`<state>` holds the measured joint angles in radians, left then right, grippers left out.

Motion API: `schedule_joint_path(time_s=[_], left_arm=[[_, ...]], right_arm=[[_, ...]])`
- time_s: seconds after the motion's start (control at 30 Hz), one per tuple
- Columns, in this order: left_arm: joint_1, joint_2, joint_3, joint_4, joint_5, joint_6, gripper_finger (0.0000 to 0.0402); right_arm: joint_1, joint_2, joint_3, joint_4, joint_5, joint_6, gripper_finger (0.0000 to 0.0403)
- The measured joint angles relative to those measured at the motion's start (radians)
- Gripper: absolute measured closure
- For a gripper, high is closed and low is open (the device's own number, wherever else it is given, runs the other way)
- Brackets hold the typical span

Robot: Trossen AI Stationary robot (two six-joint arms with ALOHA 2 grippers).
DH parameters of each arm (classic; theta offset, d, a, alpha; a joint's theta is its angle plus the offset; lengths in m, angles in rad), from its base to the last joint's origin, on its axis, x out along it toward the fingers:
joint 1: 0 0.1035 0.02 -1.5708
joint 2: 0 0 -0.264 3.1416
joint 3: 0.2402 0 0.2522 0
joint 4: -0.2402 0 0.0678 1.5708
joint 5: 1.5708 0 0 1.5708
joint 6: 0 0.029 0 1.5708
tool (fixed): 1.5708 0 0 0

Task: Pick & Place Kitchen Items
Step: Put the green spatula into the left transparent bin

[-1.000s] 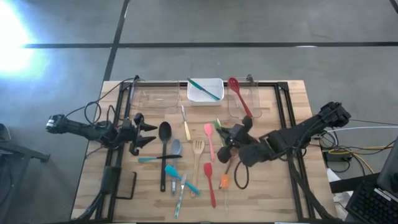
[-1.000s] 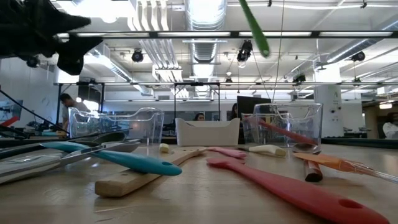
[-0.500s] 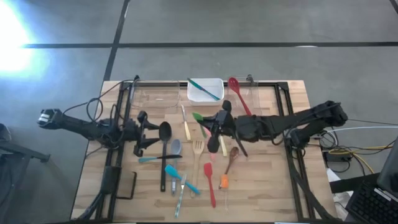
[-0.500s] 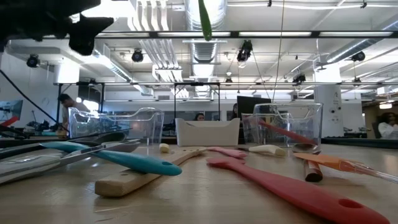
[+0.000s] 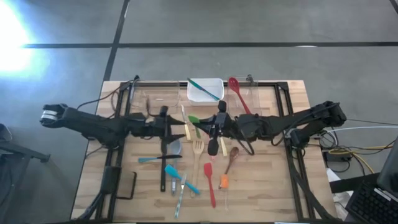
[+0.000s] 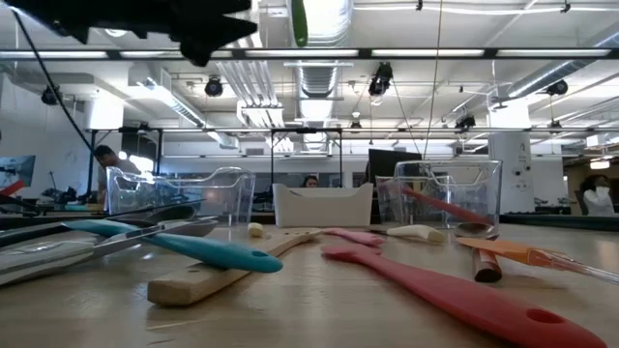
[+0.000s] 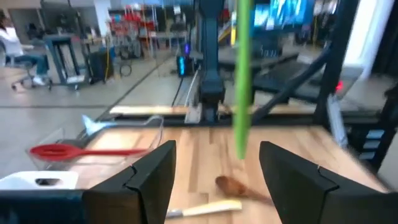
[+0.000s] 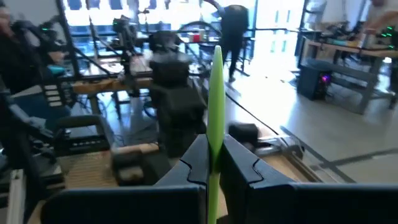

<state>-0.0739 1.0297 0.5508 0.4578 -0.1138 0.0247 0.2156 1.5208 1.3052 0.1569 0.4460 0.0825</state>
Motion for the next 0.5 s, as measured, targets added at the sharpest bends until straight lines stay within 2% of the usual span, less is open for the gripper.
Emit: schedule_joint_path(time_s=[0.2, 0.5], left_arm=[[0.016, 0.130, 0.130, 0.015, 0.099, 0.031, 0.0168], [0.033, 0.244, 0.221, 0.009, 0.131, 0.046, 0.0174]], right_arm=[[-0.001, 0.000, 0.000, 0.017, -0.003, -0.016, 0.0394], [0.001, 0.002, 0.000, 0.026, -0.013, -0.025, 0.0394]])
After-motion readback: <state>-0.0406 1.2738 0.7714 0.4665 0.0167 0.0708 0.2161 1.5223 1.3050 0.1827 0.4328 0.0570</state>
